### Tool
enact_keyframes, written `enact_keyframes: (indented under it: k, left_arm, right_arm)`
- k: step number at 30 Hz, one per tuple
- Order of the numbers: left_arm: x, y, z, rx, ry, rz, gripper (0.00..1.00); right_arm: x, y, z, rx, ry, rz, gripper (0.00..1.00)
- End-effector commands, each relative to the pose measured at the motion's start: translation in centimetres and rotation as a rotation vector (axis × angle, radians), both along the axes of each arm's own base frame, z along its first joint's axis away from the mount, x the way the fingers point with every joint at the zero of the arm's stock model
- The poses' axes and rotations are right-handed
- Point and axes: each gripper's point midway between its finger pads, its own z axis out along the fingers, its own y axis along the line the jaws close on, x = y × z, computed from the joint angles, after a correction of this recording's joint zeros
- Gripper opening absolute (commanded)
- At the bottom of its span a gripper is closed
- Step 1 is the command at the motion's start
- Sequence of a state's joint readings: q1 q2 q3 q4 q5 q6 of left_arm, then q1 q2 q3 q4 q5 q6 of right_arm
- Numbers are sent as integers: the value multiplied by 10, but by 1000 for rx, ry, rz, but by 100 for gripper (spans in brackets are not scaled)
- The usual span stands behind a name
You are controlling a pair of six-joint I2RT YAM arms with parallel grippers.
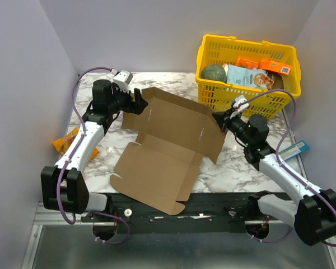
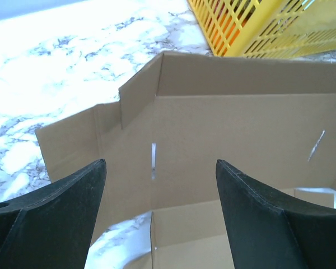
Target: Fold the paper box
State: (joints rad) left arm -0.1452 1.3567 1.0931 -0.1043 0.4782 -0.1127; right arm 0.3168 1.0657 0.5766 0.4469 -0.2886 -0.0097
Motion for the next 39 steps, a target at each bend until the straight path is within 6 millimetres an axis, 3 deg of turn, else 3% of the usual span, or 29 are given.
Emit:
enact_keyframes:
  k: [1,7,11,19,22,28,31,32,34,36,37,38,39]
  left_arm:
    - [15,4,4,3,-54,23,87]
    - [30,8,14,-43,-113,33,86]
    - [39,1,18,-63,-131,-11,86]
    - [54,-19,3,-95,-64,-130,75]
    - [54,-19,1,-85,-73,-135,48]
    - [44,-22,-6,-51,-90,-187,9]
    - [34,-26,-9,-4,-109,-209,0]
    - [33,-25,-16,13,-99,-186,0]
    - [25,-33,-9,68,-167,-195,0]
    - [18,-40,-18,158,-215,-158,0]
    - [11,-44,-9,181,-268,-152,0]
    - [3,-46,-20,207,-270,-153,0]
    - [2,-43,-11,232,-316,-109,0]
  right_arm:
    - [-8,9,18,-17,-46,83,1]
    - [-11,15,20,-15,-43,121,1]
    - [-13,18,21,-14,-42,144,1]
    - [-15,19,28,-22,-54,154,1]
    - [-13,18,26,-25,-47,144,1]
    - [-4,10,28,-6,-23,76,1]
    - [5,0,35,60,40,-20,29]
    - [10,-7,39,80,60,-78,49]
    - [11,-14,47,165,145,-159,67]
    - [8,-26,57,244,184,-245,75]
    - [2,-30,56,324,248,-286,76]
    - [1,-42,58,378,261,-362,76]
    - [-9,-47,68,450,263,-382,76]
